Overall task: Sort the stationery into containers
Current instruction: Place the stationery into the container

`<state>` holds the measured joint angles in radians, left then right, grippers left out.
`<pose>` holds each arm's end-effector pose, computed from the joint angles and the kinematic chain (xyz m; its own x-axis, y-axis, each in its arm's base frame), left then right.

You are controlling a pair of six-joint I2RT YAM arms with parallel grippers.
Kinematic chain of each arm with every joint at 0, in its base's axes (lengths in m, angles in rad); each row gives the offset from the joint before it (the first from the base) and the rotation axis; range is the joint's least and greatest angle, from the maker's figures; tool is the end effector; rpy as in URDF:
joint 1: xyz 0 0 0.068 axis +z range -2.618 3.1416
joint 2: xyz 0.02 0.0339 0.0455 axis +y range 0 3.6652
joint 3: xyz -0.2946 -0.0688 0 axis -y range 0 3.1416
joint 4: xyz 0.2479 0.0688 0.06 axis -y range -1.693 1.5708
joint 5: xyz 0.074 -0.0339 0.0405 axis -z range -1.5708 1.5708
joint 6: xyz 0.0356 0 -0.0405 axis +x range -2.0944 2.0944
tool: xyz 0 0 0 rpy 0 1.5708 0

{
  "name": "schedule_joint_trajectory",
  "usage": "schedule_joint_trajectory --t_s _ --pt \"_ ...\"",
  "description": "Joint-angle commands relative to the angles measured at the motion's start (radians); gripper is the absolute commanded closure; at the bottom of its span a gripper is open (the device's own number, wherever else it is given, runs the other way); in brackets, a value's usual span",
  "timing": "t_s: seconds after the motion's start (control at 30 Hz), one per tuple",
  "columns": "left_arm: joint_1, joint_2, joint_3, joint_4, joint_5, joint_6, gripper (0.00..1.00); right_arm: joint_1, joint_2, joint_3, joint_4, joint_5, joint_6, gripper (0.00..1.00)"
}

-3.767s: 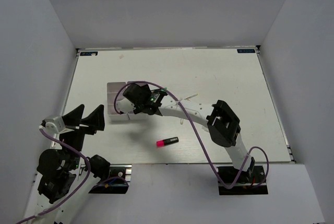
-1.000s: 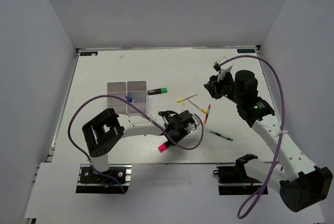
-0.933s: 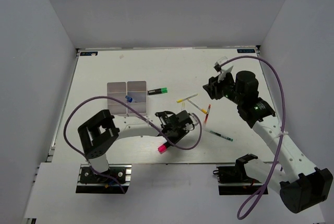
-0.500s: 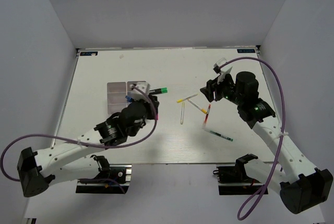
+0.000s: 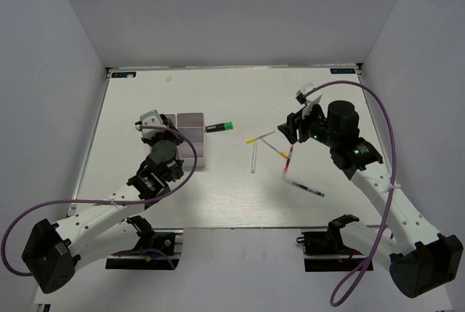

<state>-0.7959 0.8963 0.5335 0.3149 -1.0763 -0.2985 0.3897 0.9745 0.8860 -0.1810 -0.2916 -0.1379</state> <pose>0.1482 -0.1066 0.3074 0.0492 -0.2497 -0.9671 -0.2737 0.9278 -0.2535 0.1913 0.0896 0.3663 -0.1587 -0.2075 -0.9653 -0.6482 0.7594 -0.0567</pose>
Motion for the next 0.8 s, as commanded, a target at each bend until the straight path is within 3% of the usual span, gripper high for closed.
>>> schedule_joint_trajectory --t_s 0.0,0.17,0.6,0.77 --pt "0.055 0.027 0.003 0.153 -0.036 0.044 0.98 -0.005 -0.014 0.001 0.02 -0.018 0.004 0.42" --pt "0.155 0.142 0.026 0.199 -0.048 0.064 0.98 -0.006 -0.019 -0.002 0.021 -0.021 0.003 0.42" --pt "0.325 0.325 0.026 0.19 0.032 -0.154 0.98 -0.008 -0.031 -0.004 0.02 -0.027 0.004 0.42" --pt "0.343 0.325 -0.015 0.19 0.079 -0.203 0.85 -0.008 -0.025 -0.004 0.025 -0.03 0.004 0.42"
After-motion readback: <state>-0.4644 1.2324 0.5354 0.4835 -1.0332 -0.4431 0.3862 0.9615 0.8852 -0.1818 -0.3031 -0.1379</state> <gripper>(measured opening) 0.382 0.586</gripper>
